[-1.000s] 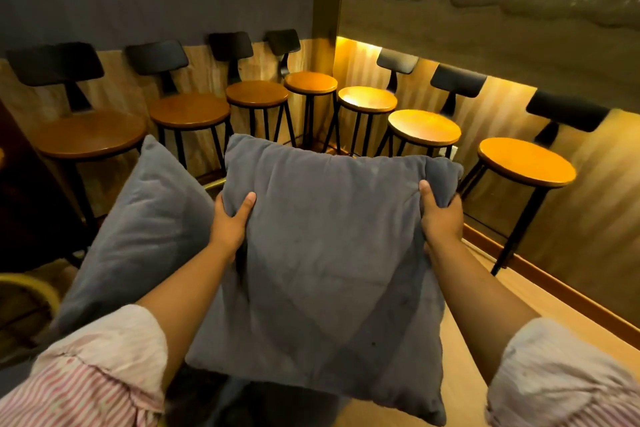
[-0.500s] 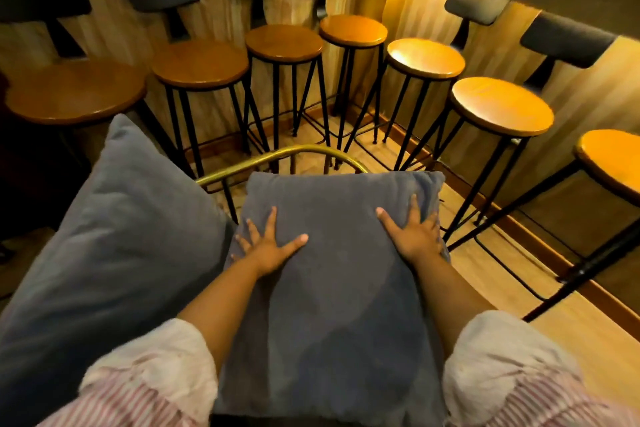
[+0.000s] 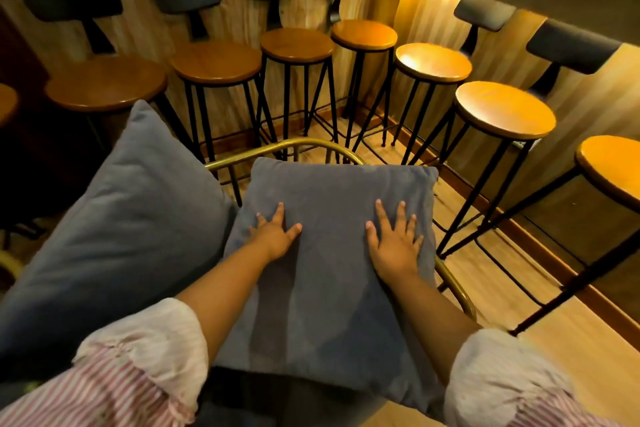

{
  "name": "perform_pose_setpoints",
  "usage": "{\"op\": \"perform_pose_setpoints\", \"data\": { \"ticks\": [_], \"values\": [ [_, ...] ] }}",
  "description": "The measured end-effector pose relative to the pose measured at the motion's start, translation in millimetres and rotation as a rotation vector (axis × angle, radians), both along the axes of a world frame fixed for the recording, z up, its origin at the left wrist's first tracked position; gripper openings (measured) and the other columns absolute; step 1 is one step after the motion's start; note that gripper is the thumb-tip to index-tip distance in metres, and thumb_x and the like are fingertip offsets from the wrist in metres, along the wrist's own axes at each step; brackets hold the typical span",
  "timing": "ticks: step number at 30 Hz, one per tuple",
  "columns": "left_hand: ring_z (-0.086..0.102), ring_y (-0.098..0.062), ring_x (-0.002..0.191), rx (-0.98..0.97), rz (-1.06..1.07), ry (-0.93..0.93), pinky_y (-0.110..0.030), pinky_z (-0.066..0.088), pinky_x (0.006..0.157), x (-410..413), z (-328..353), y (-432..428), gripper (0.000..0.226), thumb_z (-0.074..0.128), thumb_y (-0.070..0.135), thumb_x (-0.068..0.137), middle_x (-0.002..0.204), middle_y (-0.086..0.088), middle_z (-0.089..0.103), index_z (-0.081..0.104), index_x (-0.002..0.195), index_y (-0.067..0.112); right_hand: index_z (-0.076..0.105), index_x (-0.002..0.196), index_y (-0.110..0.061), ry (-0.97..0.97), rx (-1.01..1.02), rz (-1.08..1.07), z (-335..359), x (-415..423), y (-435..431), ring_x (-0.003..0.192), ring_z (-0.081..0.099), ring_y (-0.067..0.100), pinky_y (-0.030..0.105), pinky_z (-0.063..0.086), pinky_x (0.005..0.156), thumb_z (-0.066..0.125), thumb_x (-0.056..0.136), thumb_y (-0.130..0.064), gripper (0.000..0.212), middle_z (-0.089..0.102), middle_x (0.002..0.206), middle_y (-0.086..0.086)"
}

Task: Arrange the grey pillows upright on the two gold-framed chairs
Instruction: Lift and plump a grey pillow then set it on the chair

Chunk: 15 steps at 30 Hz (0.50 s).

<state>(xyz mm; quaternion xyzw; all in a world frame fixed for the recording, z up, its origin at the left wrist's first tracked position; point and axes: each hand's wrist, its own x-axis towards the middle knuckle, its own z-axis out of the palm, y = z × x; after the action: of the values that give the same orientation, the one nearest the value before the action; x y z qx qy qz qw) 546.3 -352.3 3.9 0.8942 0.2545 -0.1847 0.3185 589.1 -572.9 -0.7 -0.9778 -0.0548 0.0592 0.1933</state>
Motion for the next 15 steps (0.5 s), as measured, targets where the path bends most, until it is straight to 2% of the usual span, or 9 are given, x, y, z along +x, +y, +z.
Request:
{"op": "perform_pose_setpoints", "data": {
  "ticks": [3, 6, 9, 12, 15],
  "values": [
    [0.012, -0.034, 0.148, -0.06, -0.089, 0.002, -0.046, 0.019, 0.119, -48, 19, -21, 0.071, 0.037, 0.045, 0.097, 0.162, -0.014, 0.001, 0.001, 0.153, 0.02, 0.002, 0.151, -0.038, 0.071, -0.015, 0.145, 8, -40, -8, 0.148, -0.009, 0.034, 0.055, 0.0, 0.116, 0.027, 0.096, -0.054, 0.062, -0.01, 0.161, 0.007],
    [0.028, -0.032, 0.144, 0.003, -0.1, -0.034, -0.045, 0.027, 0.115, -109, 39, -41, 0.07, 0.04, 0.043, 0.098, 0.16, -0.011, 0.02, 0.008, 0.153, 0.015, 0.021, 0.15, -0.029, 0.148, 0.057, 0.276, 23, -72, -10, 0.148, 0.004, 0.036, 0.052, 0.011, 0.116, 0.036, 0.095, -0.051, 0.061, 0.004, 0.161, 0.012],
    [0.022, -0.029, 0.146, 0.18, 0.001, -0.093, -0.047, 0.021, 0.117, -179, 55, -59, 0.07, 0.04, 0.051, 0.094, 0.158, -0.009, 0.026, 0.017, 0.152, 0.019, 0.038, 0.144, -0.016, 0.148, 0.174, 0.381, 42, -114, -4, 0.146, 0.018, 0.034, 0.045, 0.023, 0.116, 0.043, 0.096, -0.042, 0.056, 0.021, 0.157, 0.018],
    [0.021, -0.026, 0.147, 0.227, 0.106, -0.156, -0.046, 0.018, 0.118, -256, 72, -65, 0.067, 0.041, 0.053, 0.093, 0.157, -0.006, 0.028, 0.024, 0.149, 0.019, 0.037, 0.145, -0.017, 0.157, 0.237, 0.513, 59, -165, 12, 0.146, 0.018, 0.031, 0.046, 0.024, 0.116, 0.043, 0.096, -0.042, 0.055, 0.018, 0.158, 0.014],
    [0.019, -0.025, 0.148, 0.264, 0.234, -0.198, -0.046, 0.02, 0.117, -331, 80, -54, 0.068, 0.041, 0.055, 0.092, 0.157, -0.003, 0.029, 0.027, 0.149, 0.02, 0.041, 0.142, -0.015, 0.117, 0.28, 0.652, 72, -213, 38, 0.144, 0.023, 0.029, 0.04, 0.023, 0.115, 0.045, 0.096, -0.04, 0.052, 0.023, 0.157, 0.013]
  ]
}}
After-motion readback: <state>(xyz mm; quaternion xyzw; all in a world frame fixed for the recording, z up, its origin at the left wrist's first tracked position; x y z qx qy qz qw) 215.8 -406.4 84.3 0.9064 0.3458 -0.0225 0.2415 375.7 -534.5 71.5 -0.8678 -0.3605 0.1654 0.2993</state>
